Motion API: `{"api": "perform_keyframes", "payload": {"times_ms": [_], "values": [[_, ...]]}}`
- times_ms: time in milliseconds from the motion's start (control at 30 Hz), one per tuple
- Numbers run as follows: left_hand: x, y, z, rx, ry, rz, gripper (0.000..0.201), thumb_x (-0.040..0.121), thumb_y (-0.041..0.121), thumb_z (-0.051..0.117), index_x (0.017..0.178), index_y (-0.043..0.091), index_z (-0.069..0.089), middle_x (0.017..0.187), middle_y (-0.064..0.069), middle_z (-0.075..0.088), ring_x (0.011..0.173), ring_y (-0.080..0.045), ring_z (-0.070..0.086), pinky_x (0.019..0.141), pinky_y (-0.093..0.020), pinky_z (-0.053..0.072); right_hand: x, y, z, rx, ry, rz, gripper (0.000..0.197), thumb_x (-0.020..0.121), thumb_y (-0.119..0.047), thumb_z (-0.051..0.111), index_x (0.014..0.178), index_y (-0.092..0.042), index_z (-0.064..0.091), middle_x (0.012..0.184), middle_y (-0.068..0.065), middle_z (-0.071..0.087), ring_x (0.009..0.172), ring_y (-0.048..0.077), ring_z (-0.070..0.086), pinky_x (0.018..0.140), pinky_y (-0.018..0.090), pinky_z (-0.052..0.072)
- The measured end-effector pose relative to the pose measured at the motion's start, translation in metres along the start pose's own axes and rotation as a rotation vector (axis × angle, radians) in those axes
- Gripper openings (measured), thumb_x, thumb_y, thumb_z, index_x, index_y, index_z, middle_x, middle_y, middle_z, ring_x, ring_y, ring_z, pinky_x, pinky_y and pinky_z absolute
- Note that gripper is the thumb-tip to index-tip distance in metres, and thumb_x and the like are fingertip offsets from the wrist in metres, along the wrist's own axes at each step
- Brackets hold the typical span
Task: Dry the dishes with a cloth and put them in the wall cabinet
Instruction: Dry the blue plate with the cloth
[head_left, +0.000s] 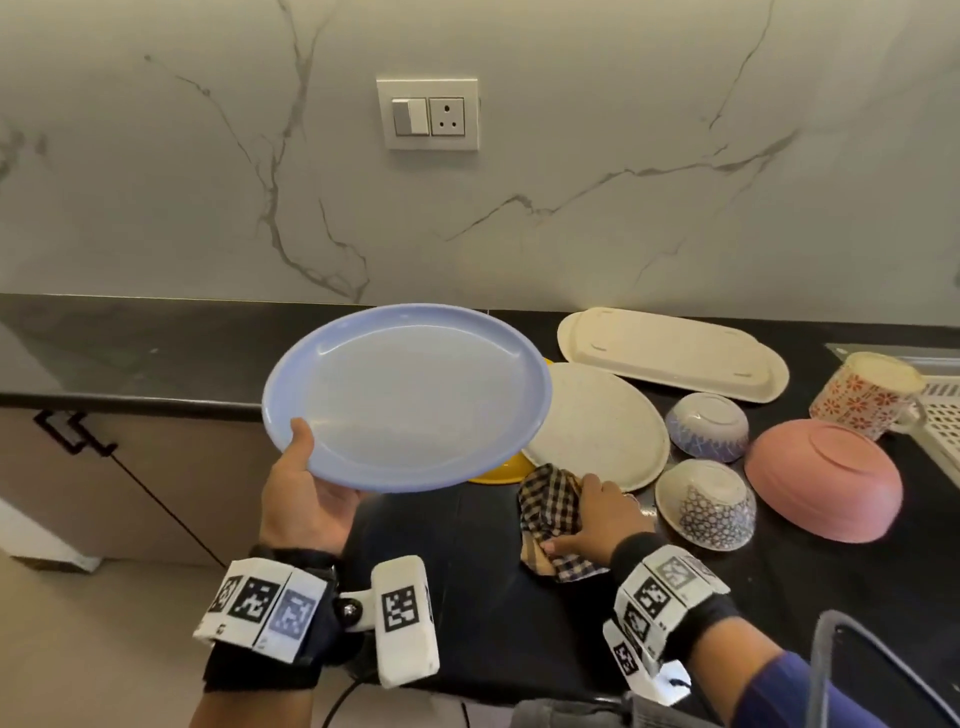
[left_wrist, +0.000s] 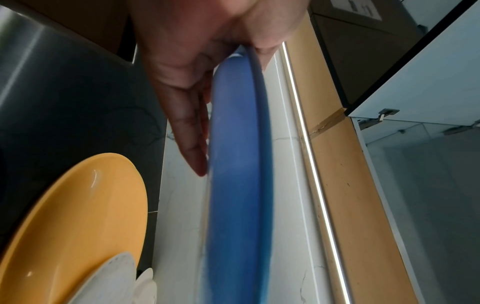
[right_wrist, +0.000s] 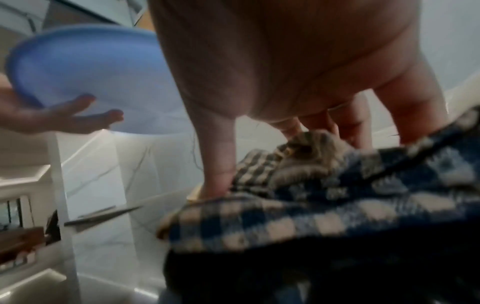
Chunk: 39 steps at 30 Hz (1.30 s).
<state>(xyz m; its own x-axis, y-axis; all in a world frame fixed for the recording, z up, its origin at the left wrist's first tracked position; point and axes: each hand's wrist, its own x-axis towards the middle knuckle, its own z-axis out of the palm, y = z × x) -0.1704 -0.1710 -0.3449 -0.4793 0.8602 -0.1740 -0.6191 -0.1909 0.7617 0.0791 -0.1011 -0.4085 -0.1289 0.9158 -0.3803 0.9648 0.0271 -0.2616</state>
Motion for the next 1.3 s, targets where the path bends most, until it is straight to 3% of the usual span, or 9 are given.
{"api": "perform_keyframes", "payload": {"times_ms": [233,367,533,800,933,1000,1100,1200,1300], "values": [[0.012,0.004,-0.003,0.007,-0.057,-0.023,0.054,0.098,0.045,0.027,0.083,0.026,0.075,0.079,0.004,0.074,0.070,-0.014,0.071,0.055,-0.030,0.058,-0.003,0.018,-0.017,0.583,-0.011,0.083,0.014,0.079,-0.010,0.068,0.091,-0.005,0.063,0.087,0.012,0.065,0.082,0.025,0.059,0.079,0.030,0.047],[0.018,0.006,-0.003,-0.013,-0.099,-0.027,0.055,0.097,0.047,0.028,0.073,0.035,0.076,0.083,0.002,0.075,0.072,-0.015,0.071,0.057,-0.032,0.058,-0.020,0.038,-0.037,1.434,-0.128,0.186,0.021,0.087,0.002,0.052,0.106,0.003,0.061,0.079,0.018,0.071,0.068,0.029,0.069,0.069,0.037,0.058],[0.017,-0.001,0.009,0.008,-0.142,-0.085,0.055,0.097,0.044,0.027,0.078,0.028,0.075,0.071,0.003,0.074,0.061,-0.014,0.070,0.047,-0.030,0.056,-0.040,0.030,-0.086,1.625,-0.026,0.043,0.018,0.092,-0.004,0.046,0.103,0.001,0.060,0.082,0.017,0.072,0.068,0.026,0.071,0.061,0.037,0.059],[0.008,-0.031,0.039,-0.039,-0.209,-0.341,0.057,0.093,0.054,0.029,0.105,0.012,0.065,0.086,-0.011,0.074,0.073,-0.024,0.072,0.054,-0.033,0.058,-0.046,-0.060,-0.113,1.301,-0.210,-0.268,0.026,0.088,-0.016,0.055,0.108,0.000,0.059,0.099,0.016,0.064,0.084,0.023,0.063,0.081,0.034,0.052],[0.003,-0.031,0.044,-0.162,-0.401,-0.421,0.059,0.077,0.061,0.054,0.085,0.007,0.077,0.095,-0.018,0.072,0.082,-0.031,0.071,0.058,-0.039,0.057,-0.048,-0.045,-0.101,0.201,0.294,-0.472,0.048,0.095,-0.027,0.049,0.140,-0.015,0.036,0.143,0.003,0.041,0.131,0.018,0.040,0.109,0.027,0.031],[0.002,-0.030,0.043,-0.201,-0.497,-0.455,0.072,0.061,0.060,0.072,0.105,0.004,0.071,0.111,-0.022,0.066,0.099,-0.034,0.066,0.075,-0.043,0.055,-0.049,-0.036,-0.089,-0.180,0.569,-0.814,0.044,0.093,-0.022,0.042,0.137,-0.017,0.044,0.143,0.005,0.044,0.133,0.022,0.039,0.111,0.033,0.028],[-0.001,-0.028,0.047,-0.266,-0.548,-0.590,0.081,0.076,0.064,0.056,0.122,-0.002,0.058,0.124,-0.026,0.058,0.113,-0.039,0.057,0.090,-0.050,0.048,-0.038,-0.031,-0.060,-0.438,0.548,-1.104,0.049,0.094,-0.033,0.032,0.142,-0.018,0.034,0.148,0.007,0.035,0.138,0.025,0.029,0.109,0.043,0.027],[-0.002,-0.034,0.051,-0.228,-0.517,-0.597,0.083,0.062,0.066,0.065,0.112,0.001,0.066,0.114,-0.022,0.065,0.102,-0.036,0.064,0.078,-0.050,0.055,-0.028,-0.037,-0.040,-0.599,0.578,-1.125,0.054,0.098,-0.041,0.026,0.148,-0.022,0.018,0.156,0.004,0.016,0.144,0.029,0.010,0.115,0.049,0.014],[-0.002,-0.034,0.061,-0.178,-0.534,-0.519,0.106,0.042,0.065,0.080,0.128,0.009,0.056,0.129,-0.018,0.057,0.119,-0.036,0.054,0.103,-0.053,0.037,-0.019,-0.047,-0.046,-0.611,0.664,-1.088,0.060,0.096,-0.043,0.029,0.149,-0.024,0.008,0.157,0.000,0.010,0.145,0.026,0.000,0.113,0.047,0.007]]}}
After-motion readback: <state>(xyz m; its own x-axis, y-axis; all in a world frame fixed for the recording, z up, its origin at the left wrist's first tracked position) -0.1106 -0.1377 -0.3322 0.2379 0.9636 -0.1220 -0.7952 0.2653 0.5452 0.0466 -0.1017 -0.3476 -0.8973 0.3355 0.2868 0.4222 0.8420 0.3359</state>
